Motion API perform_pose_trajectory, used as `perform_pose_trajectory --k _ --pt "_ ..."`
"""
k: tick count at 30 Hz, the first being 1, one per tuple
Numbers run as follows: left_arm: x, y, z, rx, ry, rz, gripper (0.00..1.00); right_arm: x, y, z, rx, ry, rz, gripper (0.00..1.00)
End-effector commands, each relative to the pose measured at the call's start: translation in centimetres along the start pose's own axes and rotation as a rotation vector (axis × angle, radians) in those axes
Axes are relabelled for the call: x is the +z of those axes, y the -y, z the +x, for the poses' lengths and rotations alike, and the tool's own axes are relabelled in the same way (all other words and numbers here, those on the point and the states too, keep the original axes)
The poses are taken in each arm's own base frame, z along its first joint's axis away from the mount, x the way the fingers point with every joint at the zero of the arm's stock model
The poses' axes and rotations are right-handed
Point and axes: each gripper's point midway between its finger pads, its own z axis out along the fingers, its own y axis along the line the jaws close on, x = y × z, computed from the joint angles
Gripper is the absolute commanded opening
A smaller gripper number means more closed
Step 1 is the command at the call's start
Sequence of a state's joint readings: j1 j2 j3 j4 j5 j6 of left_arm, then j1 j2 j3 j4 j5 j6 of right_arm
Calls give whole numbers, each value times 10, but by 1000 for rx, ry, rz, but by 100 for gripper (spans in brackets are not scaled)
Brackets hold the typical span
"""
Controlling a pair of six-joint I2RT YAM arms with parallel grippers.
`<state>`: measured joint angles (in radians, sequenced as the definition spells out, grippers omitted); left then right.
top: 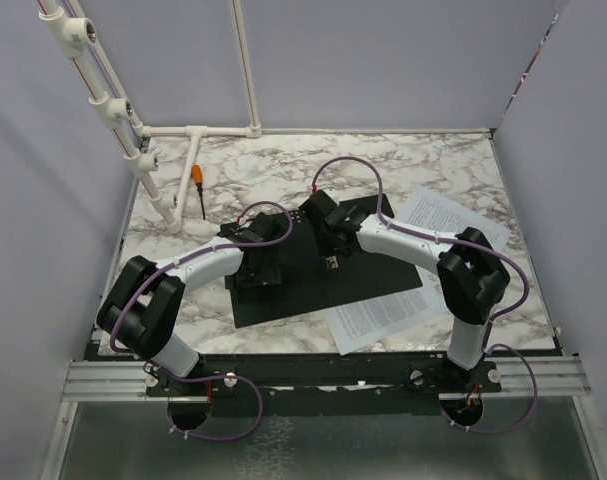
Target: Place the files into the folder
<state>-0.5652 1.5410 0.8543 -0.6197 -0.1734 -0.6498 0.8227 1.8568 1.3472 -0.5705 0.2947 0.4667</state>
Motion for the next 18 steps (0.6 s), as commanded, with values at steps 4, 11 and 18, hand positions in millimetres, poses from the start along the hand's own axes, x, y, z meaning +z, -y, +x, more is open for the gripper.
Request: perform_pose_trajectory --k 4,11,18 --pt "17 -21 33 20 -97 -73 89 -29 0 -29 36 61 -25 1" --pt "15 -20 30 23 -88 -67 89 -62 17 -59 69 169 15 1" --pt "11 -16 26 24 -72 -49 89 -76 36 -47 101 176 31 0"
